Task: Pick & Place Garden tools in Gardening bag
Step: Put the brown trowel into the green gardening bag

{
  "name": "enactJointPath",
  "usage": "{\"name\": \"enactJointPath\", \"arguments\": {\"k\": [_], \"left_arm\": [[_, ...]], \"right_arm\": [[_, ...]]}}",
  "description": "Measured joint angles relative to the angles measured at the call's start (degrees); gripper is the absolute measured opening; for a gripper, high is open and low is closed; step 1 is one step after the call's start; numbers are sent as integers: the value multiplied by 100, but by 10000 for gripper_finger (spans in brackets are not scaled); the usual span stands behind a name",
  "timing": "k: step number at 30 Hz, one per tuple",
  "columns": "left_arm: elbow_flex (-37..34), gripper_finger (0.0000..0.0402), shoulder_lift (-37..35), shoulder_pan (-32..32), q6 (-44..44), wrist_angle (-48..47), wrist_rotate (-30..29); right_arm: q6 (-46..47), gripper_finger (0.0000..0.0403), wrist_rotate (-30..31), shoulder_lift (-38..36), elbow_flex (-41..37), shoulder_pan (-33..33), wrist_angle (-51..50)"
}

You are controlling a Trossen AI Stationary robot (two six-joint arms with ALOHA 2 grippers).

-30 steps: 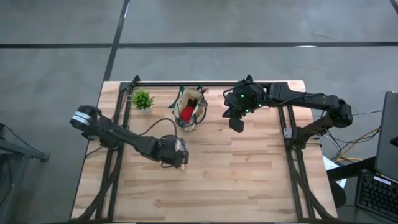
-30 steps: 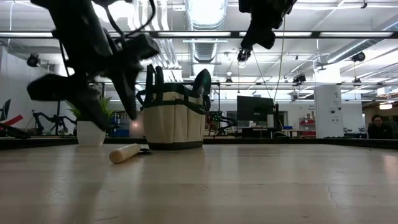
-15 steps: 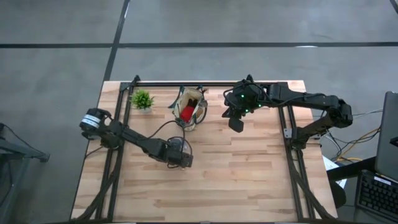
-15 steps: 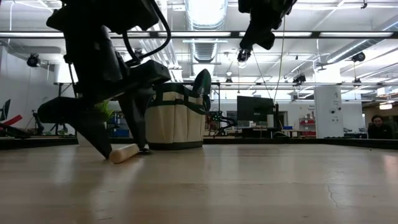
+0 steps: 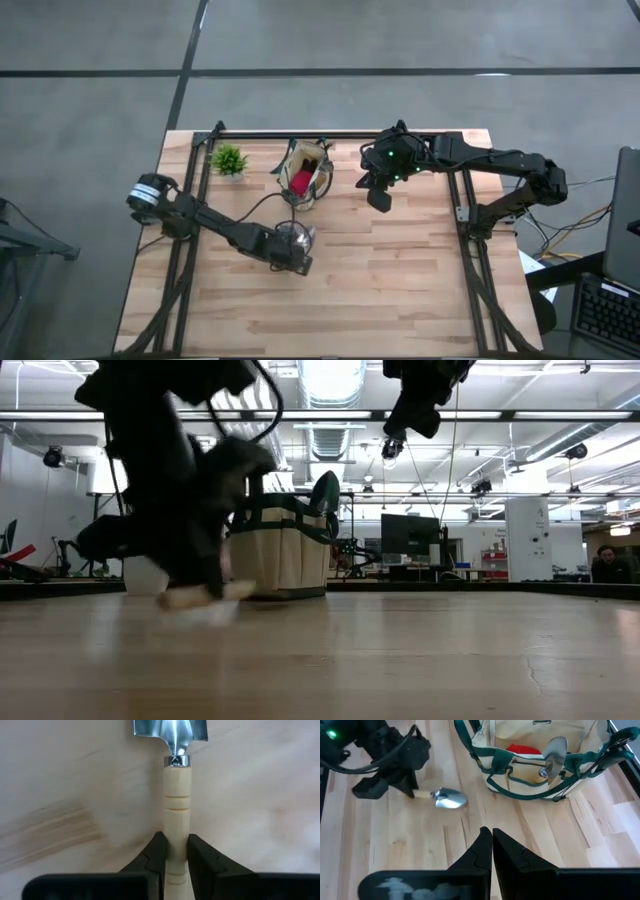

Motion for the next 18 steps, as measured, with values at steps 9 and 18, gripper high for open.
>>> {"name": "enactJointPath", "arguments": {"k": [9, 18], "left_arm": [[96, 53, -837, -4, 868, 1439, -1144], [527, 53, -1756, 120, 2607, 2424, -1174]], "right_arm": [[443, 8, -625, -342, 31, 0, 574], [428, 9, -931, -700, 35, 0, 1345]]}}
